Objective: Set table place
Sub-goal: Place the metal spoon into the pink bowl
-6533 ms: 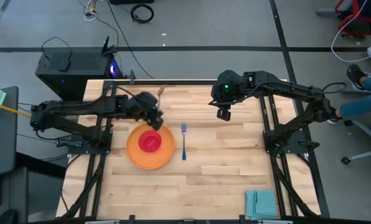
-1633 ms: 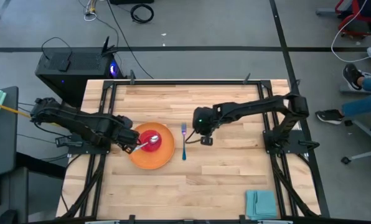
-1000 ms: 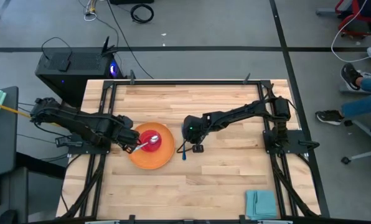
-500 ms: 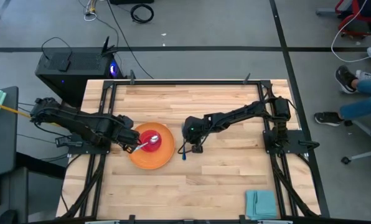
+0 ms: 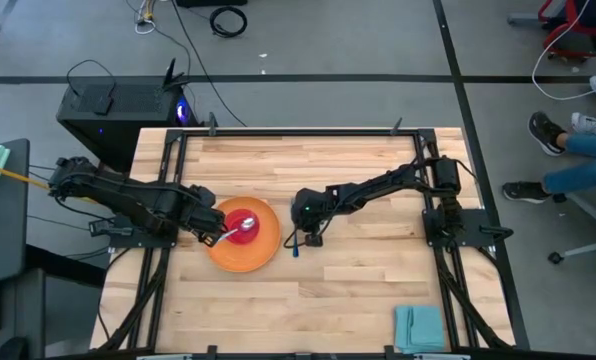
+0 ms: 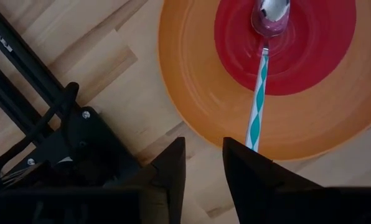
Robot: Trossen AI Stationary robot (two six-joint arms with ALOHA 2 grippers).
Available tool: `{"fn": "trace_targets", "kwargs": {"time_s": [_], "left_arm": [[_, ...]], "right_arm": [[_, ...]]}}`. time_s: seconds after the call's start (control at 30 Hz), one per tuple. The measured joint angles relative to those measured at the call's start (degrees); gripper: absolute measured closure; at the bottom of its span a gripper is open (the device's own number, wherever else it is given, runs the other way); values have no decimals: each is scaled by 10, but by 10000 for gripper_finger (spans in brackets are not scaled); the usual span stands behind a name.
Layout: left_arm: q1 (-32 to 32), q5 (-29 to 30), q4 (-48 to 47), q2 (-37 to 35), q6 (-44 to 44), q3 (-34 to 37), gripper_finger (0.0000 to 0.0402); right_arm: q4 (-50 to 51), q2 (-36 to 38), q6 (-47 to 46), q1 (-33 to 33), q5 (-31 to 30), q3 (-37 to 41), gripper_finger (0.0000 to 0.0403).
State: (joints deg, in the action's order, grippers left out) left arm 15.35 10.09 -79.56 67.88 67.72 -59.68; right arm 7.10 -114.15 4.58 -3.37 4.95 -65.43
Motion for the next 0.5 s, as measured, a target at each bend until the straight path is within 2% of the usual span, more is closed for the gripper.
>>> {"fn": "trace_targets", "kwargs": {"time_s": [0.5], "left_arm": [[0,0,1,0,2,0,291]], "right_arm": [[-6,3,-44,9,-4,1,308]]}}
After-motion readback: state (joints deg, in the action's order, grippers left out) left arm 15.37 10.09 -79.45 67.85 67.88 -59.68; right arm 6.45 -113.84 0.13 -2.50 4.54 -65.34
